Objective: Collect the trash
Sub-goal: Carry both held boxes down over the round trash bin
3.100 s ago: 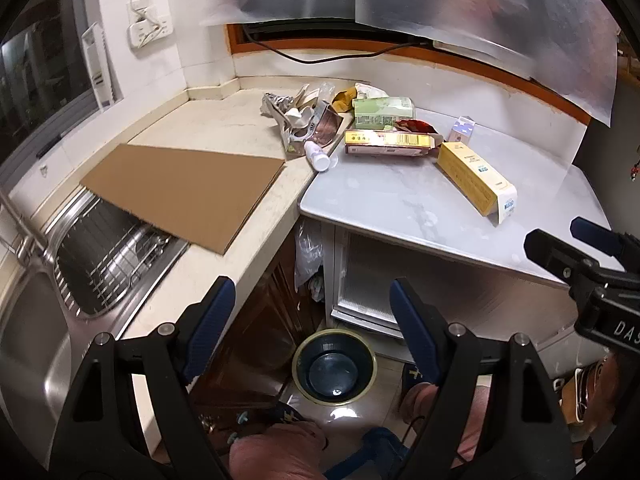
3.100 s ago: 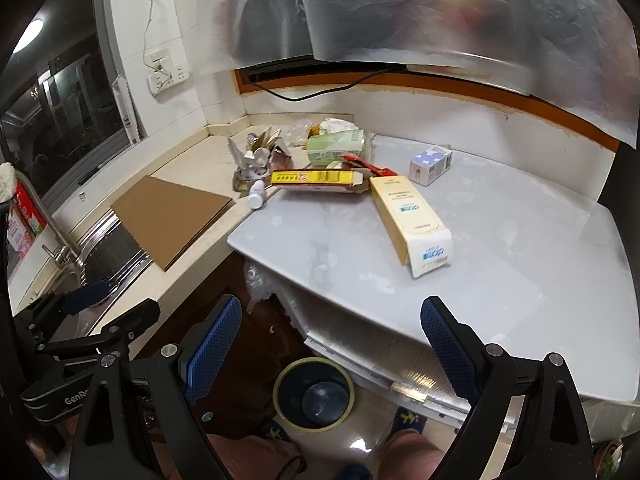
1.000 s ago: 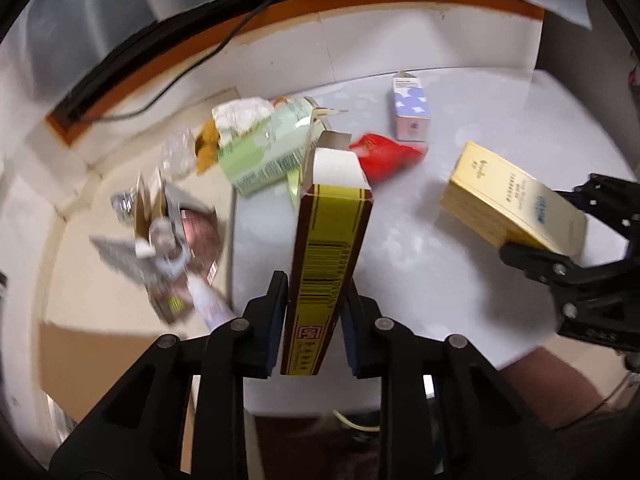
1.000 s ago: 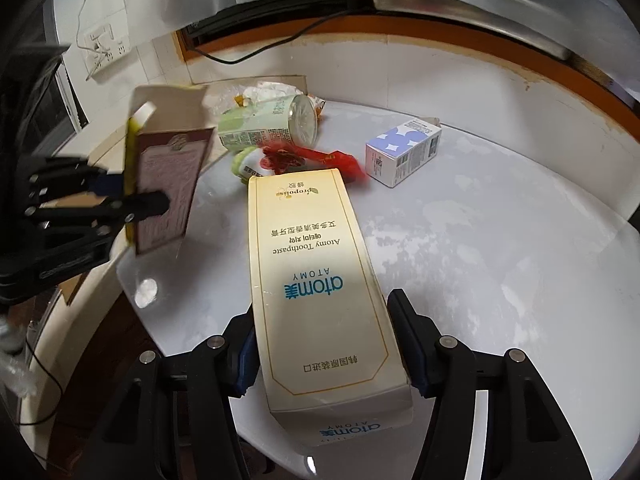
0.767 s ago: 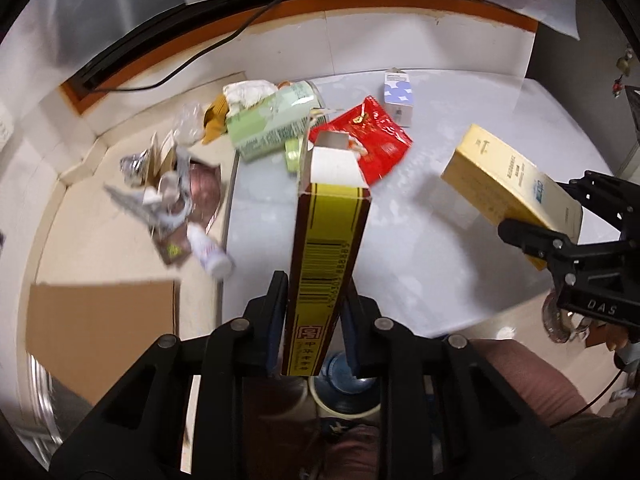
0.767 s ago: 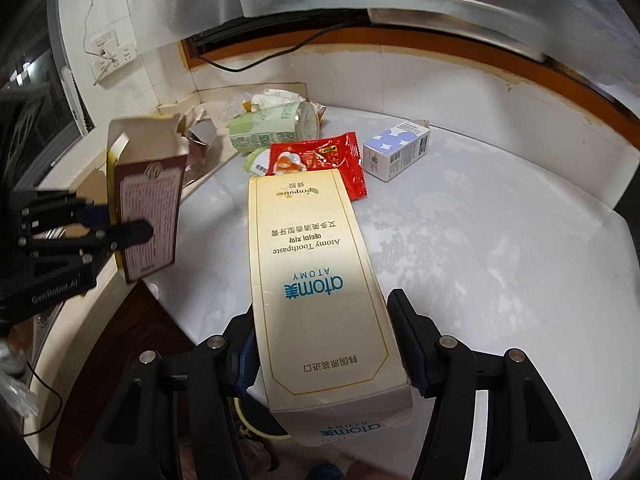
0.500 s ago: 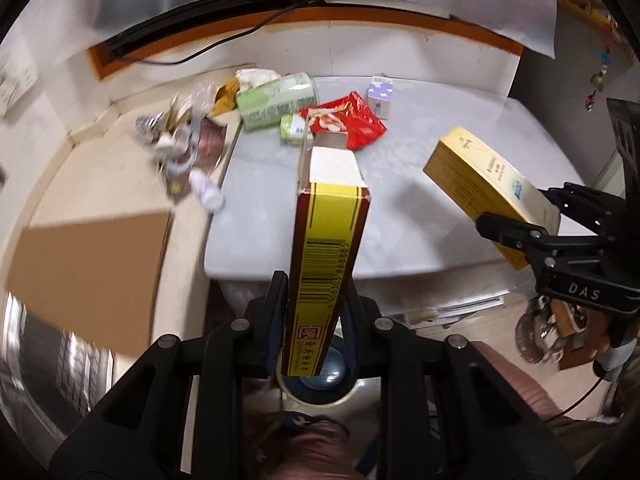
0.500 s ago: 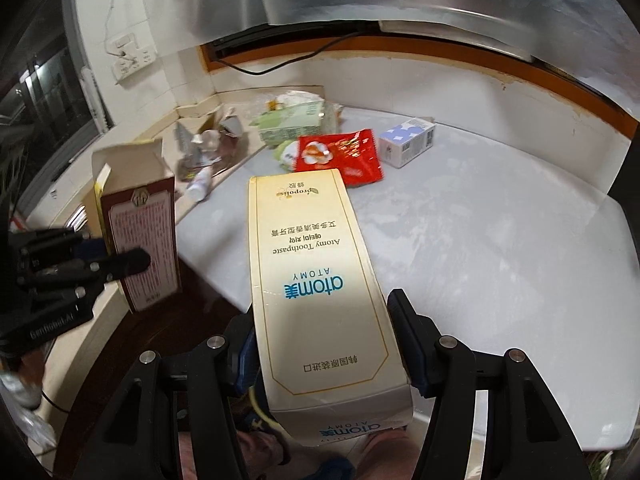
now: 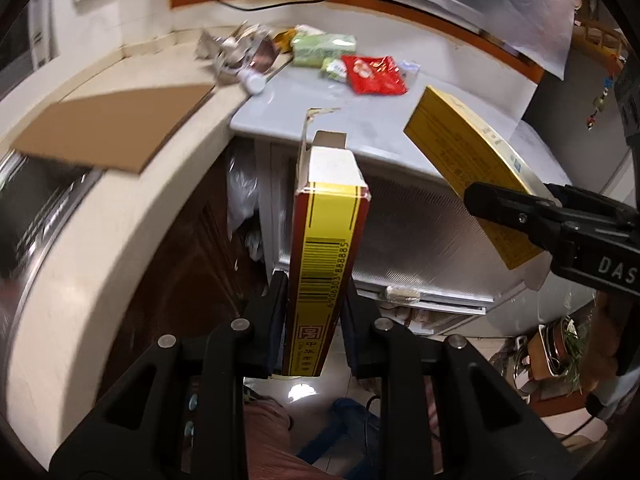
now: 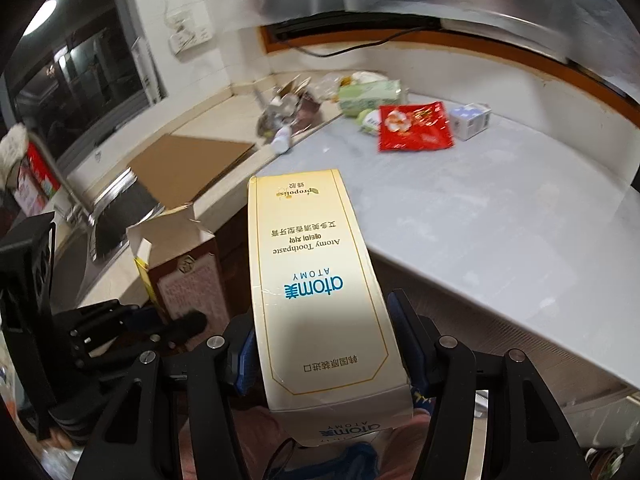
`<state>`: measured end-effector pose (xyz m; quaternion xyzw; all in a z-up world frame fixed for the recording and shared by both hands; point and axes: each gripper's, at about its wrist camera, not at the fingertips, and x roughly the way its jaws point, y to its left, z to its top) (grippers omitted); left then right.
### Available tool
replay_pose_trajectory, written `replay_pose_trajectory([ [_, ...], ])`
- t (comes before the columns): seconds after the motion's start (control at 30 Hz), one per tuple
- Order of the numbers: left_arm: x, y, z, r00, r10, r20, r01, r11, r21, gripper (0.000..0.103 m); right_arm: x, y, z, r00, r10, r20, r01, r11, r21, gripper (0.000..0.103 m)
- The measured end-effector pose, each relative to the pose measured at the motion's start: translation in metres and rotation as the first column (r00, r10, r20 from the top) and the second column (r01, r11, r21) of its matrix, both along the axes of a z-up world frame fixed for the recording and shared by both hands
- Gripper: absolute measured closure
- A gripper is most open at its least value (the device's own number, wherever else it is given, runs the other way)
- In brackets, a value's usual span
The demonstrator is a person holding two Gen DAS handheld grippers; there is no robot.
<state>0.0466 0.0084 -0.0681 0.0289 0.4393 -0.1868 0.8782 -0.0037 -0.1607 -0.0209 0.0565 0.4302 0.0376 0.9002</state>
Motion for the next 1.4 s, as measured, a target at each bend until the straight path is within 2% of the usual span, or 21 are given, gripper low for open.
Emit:
replay_pose_trajectory([
  [0.17,-0.026,0.003,-0.034,1.0,0.018,0.011,-0.019,0.998,0.053,0.081,-0.004,0.028,-0.024,0.999,0.036,-0.022,-0.037,0.998,-0.048,0.044],
  [0.4,-0.031,0.009,-0.083,0.998,0.064,-0.022,-0.061,0.994,0.086,0.081,-0.003,0.06,-0.082,0.993,0.07,-0.092,-0.079,0.993,-0.091,0.044],
  [0.7,-0.015,0.014,-0.168,0.985,0.107,-0.133,-0.095,0.991,0.09,0.081,0.02,0.076,-0.179,0.965,0.075,-0.25,-0.104,0.989,-0.104,0.044],
  [1.03,0.017,0.015,-0.237,0.971,0.13,-0.199,-0.117,0.99,0.08,0.081,0.068,0.067,-0.269,0.918,0.038,-0.396,-0.081,0.992,-0.093,0.044],
  [1.13,0.028,0.019,-0.262,0.959,0.147,-0.242,-0.135,0.989,0.065,0.081,0.085,0.069,-0.293,0.902,0.038,-0.429,-0.082,0.993,-0.086,0.044],
  [1.27,0.049,0.025,-0.299,0.927,0.173,-0.332,-0.166,0.985,0.05,0.081,0.1,0.072,-0.326,0.885,0.048,-0.462,-0.098,0.992,-0.084,0.044],
  [1.4,0.065,0.027,-0.323,0.897,0.188,-0.4,-0.183,0.982,0.05,0.081,0.113,0.062,-0.353,0.865,0.035,-0.5,-0.075,0.995,-0.059,0.043],
])
